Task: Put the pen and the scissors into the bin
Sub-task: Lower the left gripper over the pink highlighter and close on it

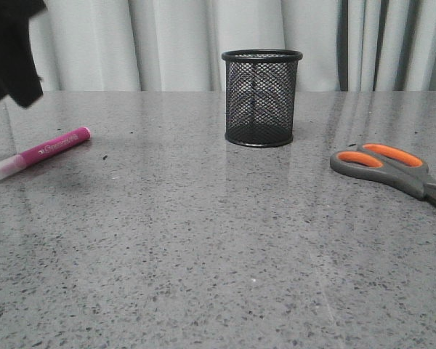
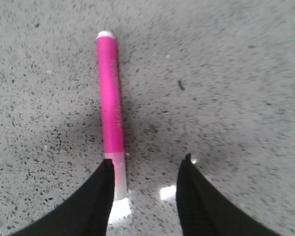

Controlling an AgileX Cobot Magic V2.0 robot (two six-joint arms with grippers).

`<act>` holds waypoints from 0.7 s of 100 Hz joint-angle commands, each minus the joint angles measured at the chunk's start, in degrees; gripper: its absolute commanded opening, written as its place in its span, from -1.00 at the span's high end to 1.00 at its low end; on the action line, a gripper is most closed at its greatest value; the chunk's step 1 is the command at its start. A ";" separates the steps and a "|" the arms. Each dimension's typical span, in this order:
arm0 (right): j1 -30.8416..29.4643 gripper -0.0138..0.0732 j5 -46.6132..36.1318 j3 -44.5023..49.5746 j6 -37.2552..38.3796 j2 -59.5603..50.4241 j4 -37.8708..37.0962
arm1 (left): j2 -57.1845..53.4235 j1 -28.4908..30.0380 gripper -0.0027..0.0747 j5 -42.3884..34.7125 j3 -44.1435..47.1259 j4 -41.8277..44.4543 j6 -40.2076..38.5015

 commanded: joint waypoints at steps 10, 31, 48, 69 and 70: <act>-0.24 0.13 -2.21 -1.95 -0.68 -0.65 -0.15 | 2.25 -0.35 0.22 -2.44 -2.25 1.54 -2.09; -0.24 0.13 -2.21 -1.95 -0.68 -0.65 -0.15 | 5.33 -0.35 0.22 -4.80 -2.25 1.44 -2.09; -0.24 0.13 -2.21 -1.95 -0.68 -0.65 -0.15 | 6.98 -0.35 0.22 -6.55 -2.37 2.06 -2.09; -0.24 0.13 -2.21 -1.95 -0.68 -0.65 -0.15 | 9.10 -0.35 0.22 -7.37 -2.37 2.06 -2.09; -0.24 0.13 -2.21 -1.95 -0.68 -0.65 -0.15 | 9.24 -0.35 0.22 -7.35 -2.37 2.42 -2.20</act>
